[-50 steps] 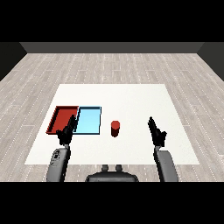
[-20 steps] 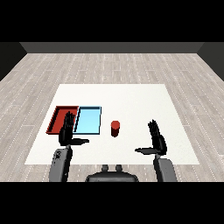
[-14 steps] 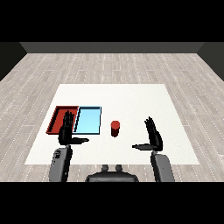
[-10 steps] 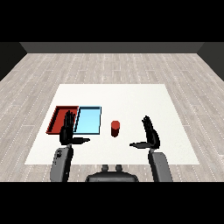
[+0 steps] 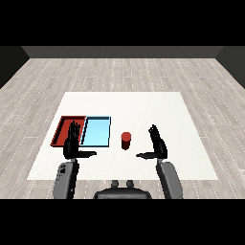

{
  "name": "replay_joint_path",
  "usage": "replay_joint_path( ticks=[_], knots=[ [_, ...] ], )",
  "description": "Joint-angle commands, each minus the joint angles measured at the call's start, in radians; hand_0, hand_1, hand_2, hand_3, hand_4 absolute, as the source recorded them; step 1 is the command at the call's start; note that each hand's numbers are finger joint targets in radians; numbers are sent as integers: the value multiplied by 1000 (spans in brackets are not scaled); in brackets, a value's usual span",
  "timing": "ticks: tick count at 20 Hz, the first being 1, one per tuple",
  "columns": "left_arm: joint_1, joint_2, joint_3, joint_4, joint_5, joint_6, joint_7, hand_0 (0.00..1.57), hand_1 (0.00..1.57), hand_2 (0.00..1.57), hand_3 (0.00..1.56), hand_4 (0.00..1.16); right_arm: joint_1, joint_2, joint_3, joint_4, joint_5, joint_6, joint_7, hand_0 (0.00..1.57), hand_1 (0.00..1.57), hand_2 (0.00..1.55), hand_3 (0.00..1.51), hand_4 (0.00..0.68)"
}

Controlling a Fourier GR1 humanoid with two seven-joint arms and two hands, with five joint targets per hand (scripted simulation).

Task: Pick the red can and put it in the red box

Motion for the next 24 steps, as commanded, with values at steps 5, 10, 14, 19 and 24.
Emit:
replay_joint_path(
  ticks=[5, 10, 14, 19, 24],
  knots=[
    [6, 1, 12, 37, -3, -4, -38, 0, 0, 0, 0, 0, -110, 3, 6, 194, -87, -44, -50, 0, 0, 0, 0, 0],
    [-39, 12, 22, 15, 8, 8, 24, 0, 0, 0, 0, 0, -150, 3, 94, 256, -123, -107, -92, 0, 0, 0, 0, 0],
    [37, -6, 0, -8, -2, 0, -26, 0, 0, 0, 0, 0, -148, 3, 205, 379, -197, -176, -230, 0, 0, 0, 0, 0],
    [-19, 3, 8, -35, 21, 3, 45, 0, 0, 0, 0, 0, -215, 3, 230, 393, -258, -213, -179, 0, 0, 0, 0, 0],
    [76, -11, -25, -94, 7, -11, 35, 0, 0, 0, 0, 0, -211, 3, 254, 432, -296, -200, -227, 0, 0, 0, 0, 0]
  ],
)
